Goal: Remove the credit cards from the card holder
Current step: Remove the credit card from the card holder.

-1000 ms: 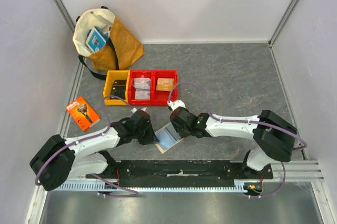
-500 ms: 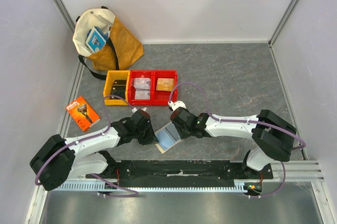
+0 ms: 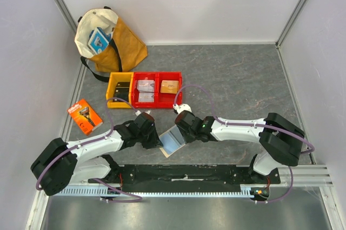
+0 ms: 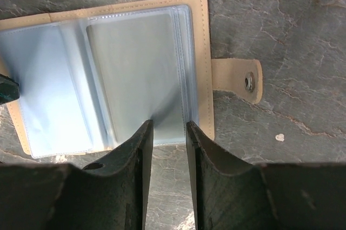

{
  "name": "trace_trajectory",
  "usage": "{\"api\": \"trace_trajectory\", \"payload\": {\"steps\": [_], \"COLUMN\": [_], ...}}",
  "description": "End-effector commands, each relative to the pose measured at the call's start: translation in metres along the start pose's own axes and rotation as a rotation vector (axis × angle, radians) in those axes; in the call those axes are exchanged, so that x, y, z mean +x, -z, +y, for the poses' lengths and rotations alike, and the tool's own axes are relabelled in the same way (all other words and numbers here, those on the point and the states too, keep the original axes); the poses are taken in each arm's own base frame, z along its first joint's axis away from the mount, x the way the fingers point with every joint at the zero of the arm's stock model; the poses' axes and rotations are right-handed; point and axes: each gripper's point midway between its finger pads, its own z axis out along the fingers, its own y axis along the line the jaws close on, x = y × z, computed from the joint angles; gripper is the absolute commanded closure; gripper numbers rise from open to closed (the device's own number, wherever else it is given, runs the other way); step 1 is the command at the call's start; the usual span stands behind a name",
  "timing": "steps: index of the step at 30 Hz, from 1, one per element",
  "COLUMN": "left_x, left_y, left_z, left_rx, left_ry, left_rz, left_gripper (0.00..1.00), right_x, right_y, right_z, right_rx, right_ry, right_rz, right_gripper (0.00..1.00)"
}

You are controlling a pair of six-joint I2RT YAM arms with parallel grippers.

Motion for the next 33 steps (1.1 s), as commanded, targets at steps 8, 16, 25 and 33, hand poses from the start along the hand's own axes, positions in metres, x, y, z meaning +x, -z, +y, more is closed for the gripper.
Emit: {"api": "trace_trajectory", "payload": {"steps": [8,16,25,33], "left_x": [0.003,0.004,0.004,0.004], "left_y": [0.000,0.000,0.000,-0.001], "left_z": [0.006,0.007,0.006,0.005], "left_rx": [-0.035,-0.036,-0.033,-0.032], "left_ry": [-0.047,-0.047,-0.049,-0.052], "left_rz": [0.011,0.013,0.015,0.015], "left_gripper": [0.87,0.87,0.87,0.87], "right_x": [0.007,0.016,0.017,0.017], "right_y": [0.009,0.001,0.001,0.001], "right_z": [-0.007,-0.004,-0.003,-0.002], "right_rx": [0.023,0.012,0.006,-0.003], "right_ry": [-0.018,-0.018,-0.022,-0.015], "right_rz": [0.025,0.059,0.060,0.059], "right_gripper": [0.59,0.59,0.69,0.82]}}
